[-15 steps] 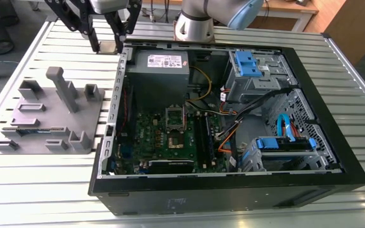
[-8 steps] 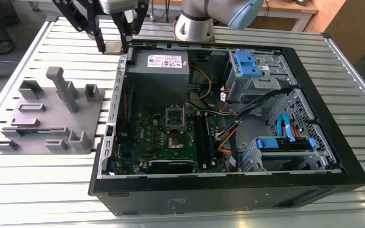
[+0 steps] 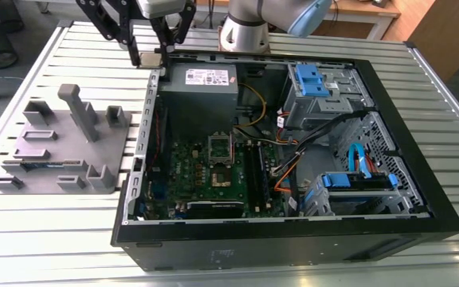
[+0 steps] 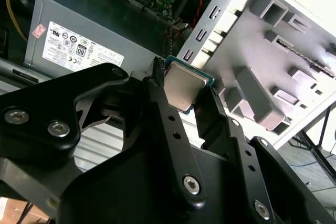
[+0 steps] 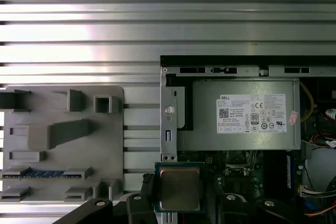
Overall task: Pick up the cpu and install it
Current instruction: 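Pick up the cpu and move it towards the insertion slot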
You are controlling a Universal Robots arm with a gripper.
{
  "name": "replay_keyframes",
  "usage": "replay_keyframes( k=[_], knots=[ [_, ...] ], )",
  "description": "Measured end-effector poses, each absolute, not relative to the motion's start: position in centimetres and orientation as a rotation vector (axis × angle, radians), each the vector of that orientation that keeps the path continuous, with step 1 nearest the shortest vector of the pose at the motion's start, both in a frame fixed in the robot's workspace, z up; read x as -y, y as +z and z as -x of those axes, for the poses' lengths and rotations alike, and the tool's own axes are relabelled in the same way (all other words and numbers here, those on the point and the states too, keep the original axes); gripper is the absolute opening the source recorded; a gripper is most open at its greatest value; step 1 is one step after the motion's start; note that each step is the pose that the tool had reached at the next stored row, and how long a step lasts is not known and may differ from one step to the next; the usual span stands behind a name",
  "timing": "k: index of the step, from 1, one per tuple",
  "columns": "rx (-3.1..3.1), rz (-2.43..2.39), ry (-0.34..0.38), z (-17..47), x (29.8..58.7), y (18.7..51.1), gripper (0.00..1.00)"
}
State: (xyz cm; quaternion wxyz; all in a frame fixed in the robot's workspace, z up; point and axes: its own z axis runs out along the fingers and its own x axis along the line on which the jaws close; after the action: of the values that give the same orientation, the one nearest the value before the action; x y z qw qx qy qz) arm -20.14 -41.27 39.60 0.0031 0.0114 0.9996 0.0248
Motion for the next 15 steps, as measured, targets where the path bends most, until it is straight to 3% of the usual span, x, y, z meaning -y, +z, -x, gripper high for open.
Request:
replay_keyframes(
  k=[15],
  knots=[
    [-3.134, -0.036, 0.078, 18.0, 41.3, 39.6, 0.47]
  ],
)
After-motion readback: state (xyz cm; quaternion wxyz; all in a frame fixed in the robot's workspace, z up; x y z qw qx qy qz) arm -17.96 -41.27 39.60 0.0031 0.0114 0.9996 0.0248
